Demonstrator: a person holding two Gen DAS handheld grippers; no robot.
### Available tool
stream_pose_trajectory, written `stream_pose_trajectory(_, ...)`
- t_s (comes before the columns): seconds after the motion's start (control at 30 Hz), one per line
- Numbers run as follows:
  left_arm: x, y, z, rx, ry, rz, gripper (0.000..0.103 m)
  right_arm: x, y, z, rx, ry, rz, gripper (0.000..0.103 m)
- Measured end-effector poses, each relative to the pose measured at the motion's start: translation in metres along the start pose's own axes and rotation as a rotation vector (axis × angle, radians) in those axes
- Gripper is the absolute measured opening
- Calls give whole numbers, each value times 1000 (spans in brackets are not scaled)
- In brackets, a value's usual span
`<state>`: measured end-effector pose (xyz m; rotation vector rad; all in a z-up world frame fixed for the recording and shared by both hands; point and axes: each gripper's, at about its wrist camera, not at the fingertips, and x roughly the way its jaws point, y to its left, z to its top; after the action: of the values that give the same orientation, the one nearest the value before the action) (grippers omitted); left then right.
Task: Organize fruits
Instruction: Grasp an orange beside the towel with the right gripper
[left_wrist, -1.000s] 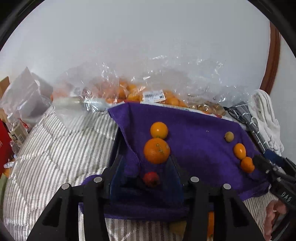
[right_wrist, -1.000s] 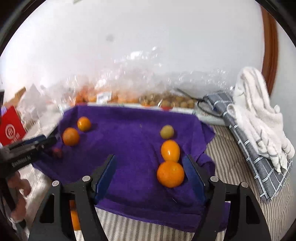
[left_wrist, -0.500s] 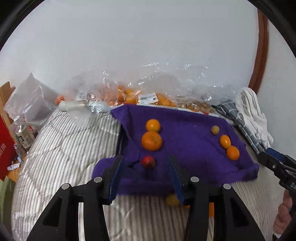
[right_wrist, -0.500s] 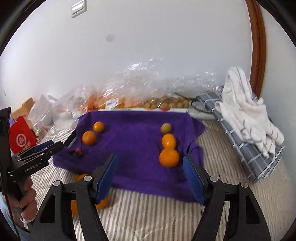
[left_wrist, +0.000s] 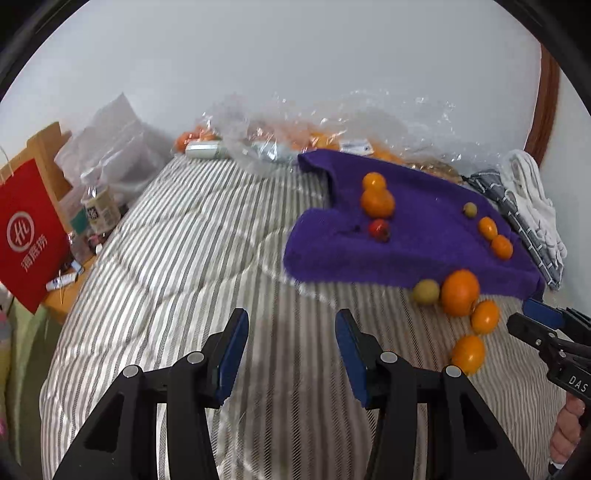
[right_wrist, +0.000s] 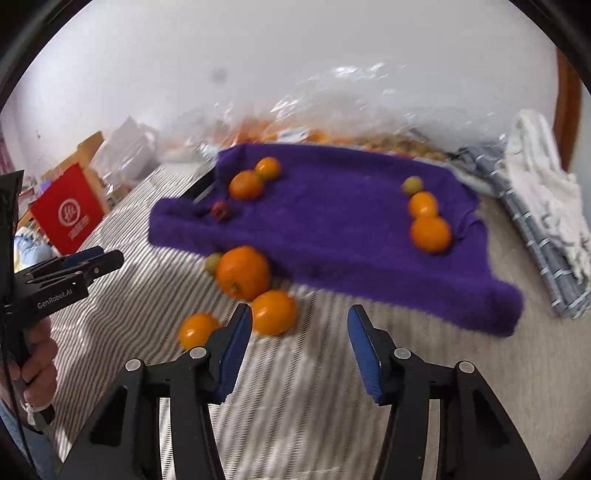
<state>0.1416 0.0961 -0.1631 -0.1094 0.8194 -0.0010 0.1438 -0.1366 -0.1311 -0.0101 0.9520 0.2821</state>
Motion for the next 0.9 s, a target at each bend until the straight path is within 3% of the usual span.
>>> stream_pose_trajectory(0.23,3,9,-19,22,5,10,46,24,14,-1,-20,47,-4,53)
stream_pose_trajectory(0.4,10,15,-18,-16,43,-5,46,41,16,6,-26,78,-16,53)
stream_pose_trajectory(0.47,12,16,-18,-24,57,-6,46,46,15,7,-20,92,-11,38)
stream_pose_trajectory(0.5,12,17,-18,-27,54,-10,46,49,14,6,-15,100,-2,37)
stream_pose_trajectory(0.7,12,18,-18,-30,55,-13,46,44,10,3,-6,71,-18,36)
stream_pose_trajectory(0.9,12,24,-19,-62,50,-51,47,17,-12,-6,-24,19,-117,36)
